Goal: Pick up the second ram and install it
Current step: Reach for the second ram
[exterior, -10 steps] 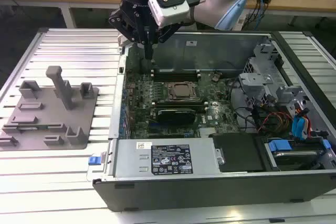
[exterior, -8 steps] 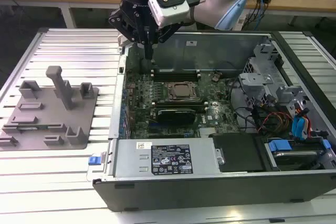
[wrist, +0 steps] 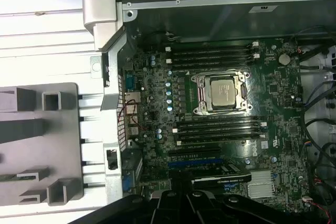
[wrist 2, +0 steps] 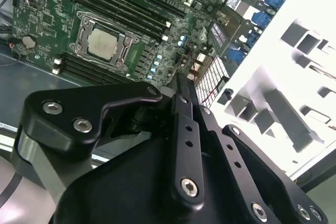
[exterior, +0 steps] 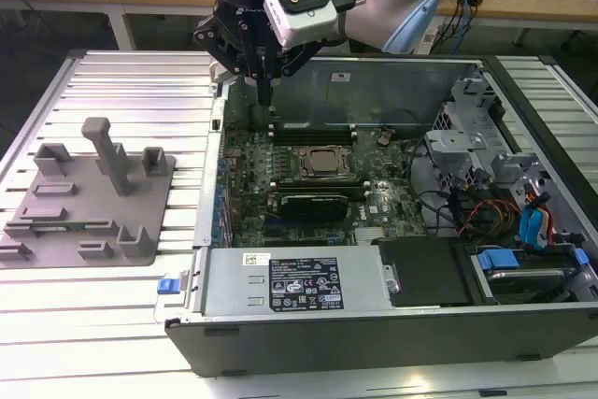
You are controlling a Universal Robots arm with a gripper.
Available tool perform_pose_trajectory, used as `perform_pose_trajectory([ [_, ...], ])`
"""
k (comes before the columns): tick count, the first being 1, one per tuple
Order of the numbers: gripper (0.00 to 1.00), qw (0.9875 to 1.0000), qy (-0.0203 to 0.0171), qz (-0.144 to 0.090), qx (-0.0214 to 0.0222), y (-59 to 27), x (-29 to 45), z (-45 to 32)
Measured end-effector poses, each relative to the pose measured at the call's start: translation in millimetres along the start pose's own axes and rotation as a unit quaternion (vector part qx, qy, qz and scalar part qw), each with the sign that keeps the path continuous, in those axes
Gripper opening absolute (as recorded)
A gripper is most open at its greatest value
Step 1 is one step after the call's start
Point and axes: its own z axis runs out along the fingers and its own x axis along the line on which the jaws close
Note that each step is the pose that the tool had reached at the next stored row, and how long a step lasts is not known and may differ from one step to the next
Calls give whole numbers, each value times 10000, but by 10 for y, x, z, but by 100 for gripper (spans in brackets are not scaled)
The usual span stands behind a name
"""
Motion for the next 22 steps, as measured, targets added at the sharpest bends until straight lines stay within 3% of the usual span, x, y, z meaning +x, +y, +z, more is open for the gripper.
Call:
perform_pose_trajectory([
  [12,8,10000,0,0,0,-4,48,-1],
  [22,8,10000,-1,-1,0,-16,206,-5],
])
